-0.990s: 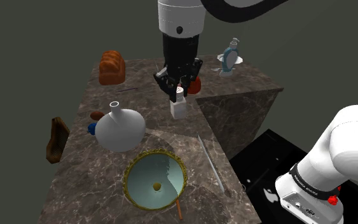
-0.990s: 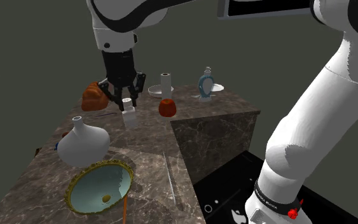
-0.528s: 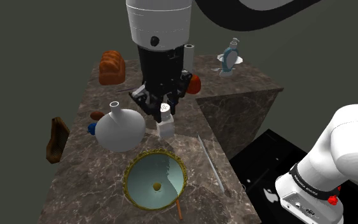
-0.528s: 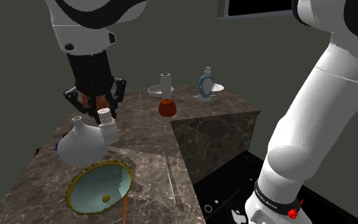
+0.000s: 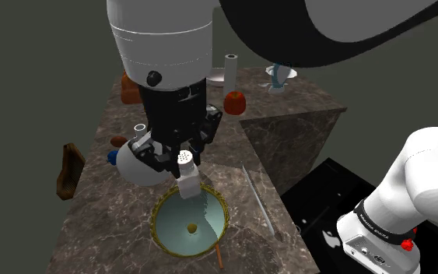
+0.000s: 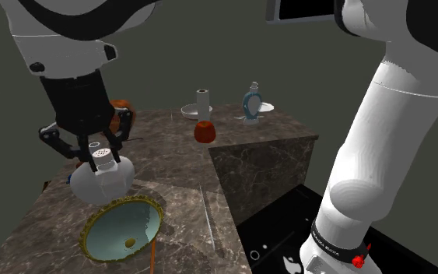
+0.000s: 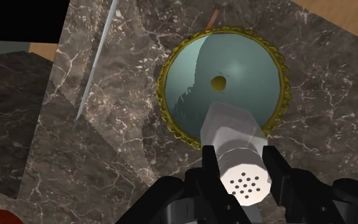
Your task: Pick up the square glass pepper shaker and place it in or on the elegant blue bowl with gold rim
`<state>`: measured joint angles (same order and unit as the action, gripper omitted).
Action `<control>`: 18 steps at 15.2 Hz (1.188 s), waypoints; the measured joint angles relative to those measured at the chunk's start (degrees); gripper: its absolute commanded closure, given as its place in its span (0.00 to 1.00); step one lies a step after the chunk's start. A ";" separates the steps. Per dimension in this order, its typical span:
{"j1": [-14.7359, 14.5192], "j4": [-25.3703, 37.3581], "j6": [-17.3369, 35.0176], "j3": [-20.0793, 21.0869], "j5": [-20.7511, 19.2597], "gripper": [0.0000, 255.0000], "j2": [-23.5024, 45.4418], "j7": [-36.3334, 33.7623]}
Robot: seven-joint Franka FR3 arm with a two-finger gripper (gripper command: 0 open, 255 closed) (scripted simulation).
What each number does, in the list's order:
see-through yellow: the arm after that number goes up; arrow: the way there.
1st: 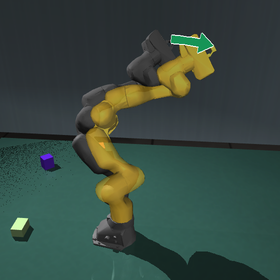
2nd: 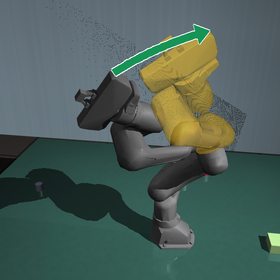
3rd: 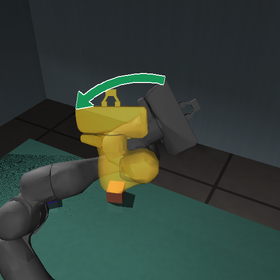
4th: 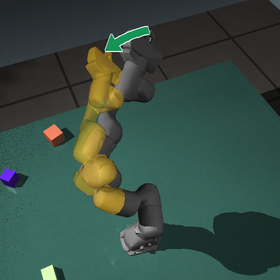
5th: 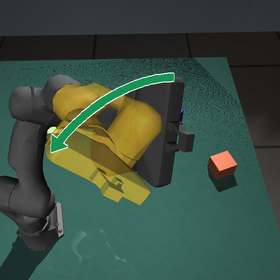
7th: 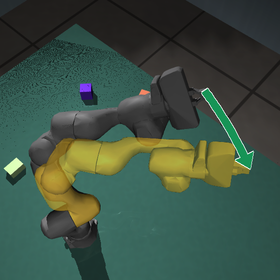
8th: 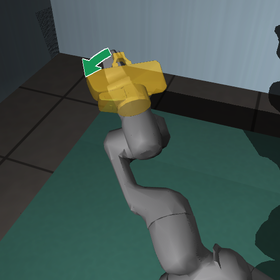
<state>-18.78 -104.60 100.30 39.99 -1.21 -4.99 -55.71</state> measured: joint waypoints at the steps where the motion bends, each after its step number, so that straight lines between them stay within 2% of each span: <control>1: -0.05 -0.62 0.67 0.07 -0.04 1.00 0.08 -0.16; 18: -0.27 -11.52 12.88 0.66 -1.36 1.00 1.89 -1.83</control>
<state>-19.05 -116.11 113.18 40.65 -2.56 -3.10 -57.55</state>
